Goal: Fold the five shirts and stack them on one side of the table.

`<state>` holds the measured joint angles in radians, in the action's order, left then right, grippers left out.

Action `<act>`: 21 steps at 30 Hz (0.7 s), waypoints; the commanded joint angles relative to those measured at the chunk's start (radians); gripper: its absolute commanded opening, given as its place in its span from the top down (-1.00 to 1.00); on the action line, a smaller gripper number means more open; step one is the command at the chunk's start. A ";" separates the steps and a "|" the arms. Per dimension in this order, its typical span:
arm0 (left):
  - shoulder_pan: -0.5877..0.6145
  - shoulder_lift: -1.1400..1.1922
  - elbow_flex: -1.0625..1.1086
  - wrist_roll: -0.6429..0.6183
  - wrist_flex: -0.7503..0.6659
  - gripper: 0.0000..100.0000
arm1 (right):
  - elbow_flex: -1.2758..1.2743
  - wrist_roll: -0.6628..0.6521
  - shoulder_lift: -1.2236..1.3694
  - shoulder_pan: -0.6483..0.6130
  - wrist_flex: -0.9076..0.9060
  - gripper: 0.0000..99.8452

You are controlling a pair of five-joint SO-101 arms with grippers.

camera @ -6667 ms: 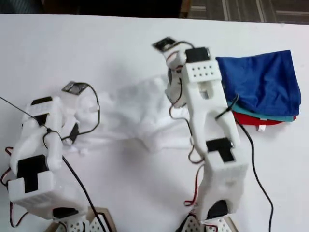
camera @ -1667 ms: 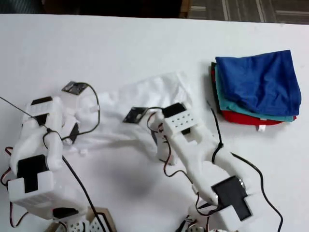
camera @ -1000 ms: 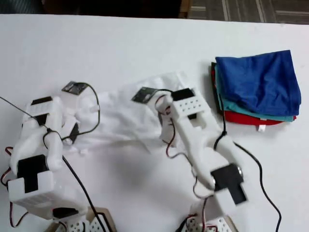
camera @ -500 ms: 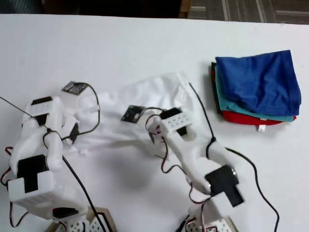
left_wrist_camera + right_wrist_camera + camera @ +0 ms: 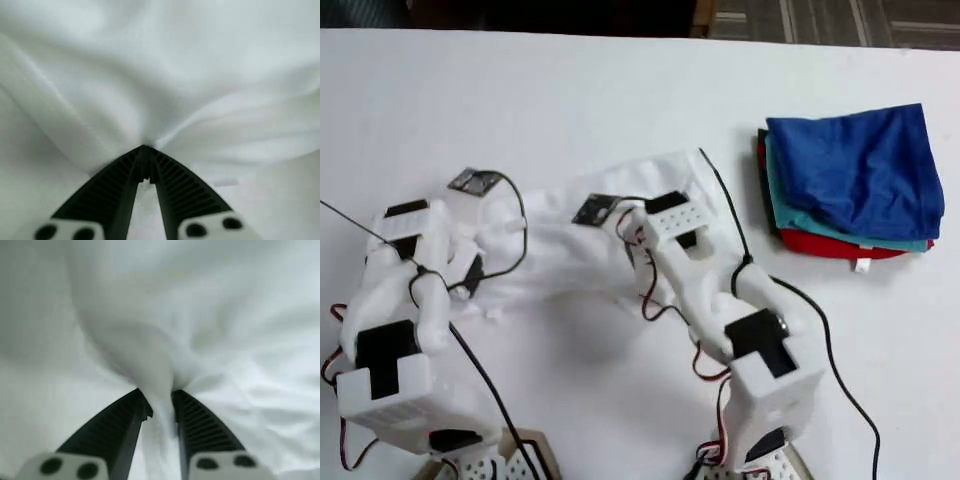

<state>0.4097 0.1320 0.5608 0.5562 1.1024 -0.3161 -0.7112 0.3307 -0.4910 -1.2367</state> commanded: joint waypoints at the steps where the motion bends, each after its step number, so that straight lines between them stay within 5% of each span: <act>1: 0.009 0.009 0.005 0.011 -0.020 0.95 | 0.035 -0.005 0.028 0.012 -0.042 0.96; 11: 0.009 0.009 0.005 0.011 -0.020 0.95 | 0.362 -0.097 -0.110 0.110 -0.280 0.96; 21: 0.009 0.009 0.005 0.011 -0.020 0.95 | 0.812 -0.097 0.171 0.143 -0.300 0.96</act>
<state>0.4097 0.1320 0.5608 0.5562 1.1024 0.3268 -0.8017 0.4381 -0.3652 -1.5267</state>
